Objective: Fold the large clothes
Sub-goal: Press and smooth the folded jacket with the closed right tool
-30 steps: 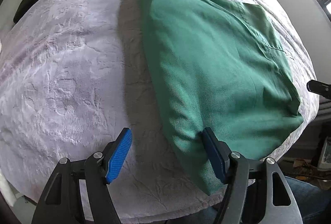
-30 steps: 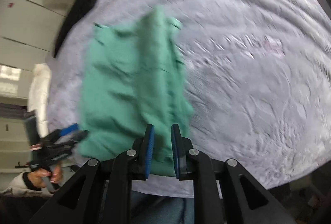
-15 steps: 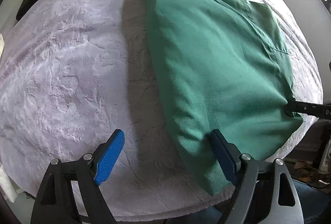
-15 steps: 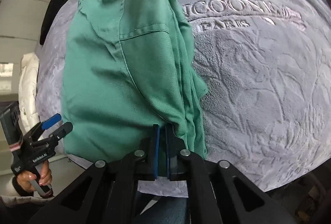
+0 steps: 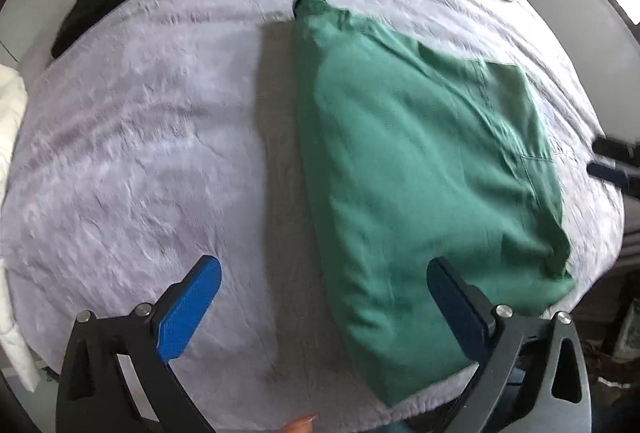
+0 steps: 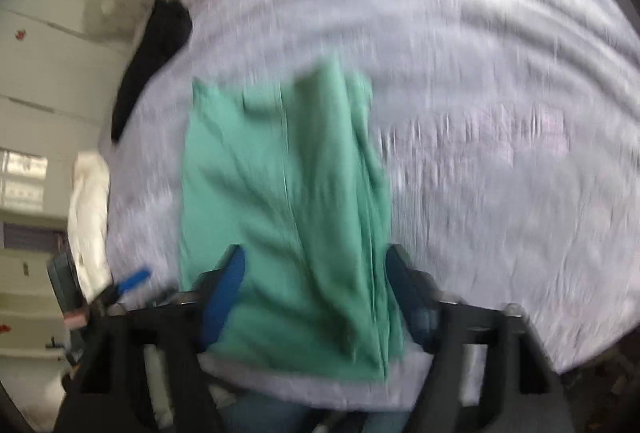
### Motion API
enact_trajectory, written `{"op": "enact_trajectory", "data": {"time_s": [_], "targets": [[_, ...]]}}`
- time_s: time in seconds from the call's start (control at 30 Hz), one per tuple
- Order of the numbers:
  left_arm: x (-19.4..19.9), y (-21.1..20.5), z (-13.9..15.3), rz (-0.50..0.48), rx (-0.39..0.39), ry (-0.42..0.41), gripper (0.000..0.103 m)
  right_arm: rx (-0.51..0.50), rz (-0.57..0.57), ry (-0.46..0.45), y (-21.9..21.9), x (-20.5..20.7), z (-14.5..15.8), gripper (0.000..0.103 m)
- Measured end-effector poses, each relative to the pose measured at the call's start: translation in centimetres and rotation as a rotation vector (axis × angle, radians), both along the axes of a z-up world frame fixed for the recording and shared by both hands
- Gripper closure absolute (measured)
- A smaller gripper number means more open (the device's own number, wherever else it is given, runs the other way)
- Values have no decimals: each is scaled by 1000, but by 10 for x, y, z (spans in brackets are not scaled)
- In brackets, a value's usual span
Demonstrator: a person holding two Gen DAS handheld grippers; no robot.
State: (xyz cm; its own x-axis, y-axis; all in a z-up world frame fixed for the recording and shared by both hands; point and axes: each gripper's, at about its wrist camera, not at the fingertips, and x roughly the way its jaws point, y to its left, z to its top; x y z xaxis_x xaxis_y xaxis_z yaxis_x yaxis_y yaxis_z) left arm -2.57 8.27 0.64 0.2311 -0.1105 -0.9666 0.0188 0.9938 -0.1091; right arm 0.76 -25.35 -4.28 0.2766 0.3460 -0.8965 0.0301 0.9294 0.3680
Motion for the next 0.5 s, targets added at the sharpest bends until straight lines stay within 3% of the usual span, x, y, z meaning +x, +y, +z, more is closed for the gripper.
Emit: {"op": "enact_trajectory", "data": {"time_s": [0.1,0.17,0.2,0.23,0.27,0.3,0.5], "targets": [[8,-6,-3,21,48,-7,0,-18,-24,5,-2,38,-6,29],[18,-9,-3,49,103,-9,0,-16,-31,25,4,58,-17,38],[23,-7,-3,70,86,-12,0,-3,-37,39,6,68,-25,40],[28,-3,-4,97,49,-6,0,12,-44,56,9,75,-33,51],[32,1,-7,123,20,8,0,30,-48,78,10,84,-42,78],[38,6,-9,148,-4,25,0,37,-48,95,14,89,-49,94],[58,10,-13,226,21,34,0,-54,34,46,25,110,-51,98]]}}
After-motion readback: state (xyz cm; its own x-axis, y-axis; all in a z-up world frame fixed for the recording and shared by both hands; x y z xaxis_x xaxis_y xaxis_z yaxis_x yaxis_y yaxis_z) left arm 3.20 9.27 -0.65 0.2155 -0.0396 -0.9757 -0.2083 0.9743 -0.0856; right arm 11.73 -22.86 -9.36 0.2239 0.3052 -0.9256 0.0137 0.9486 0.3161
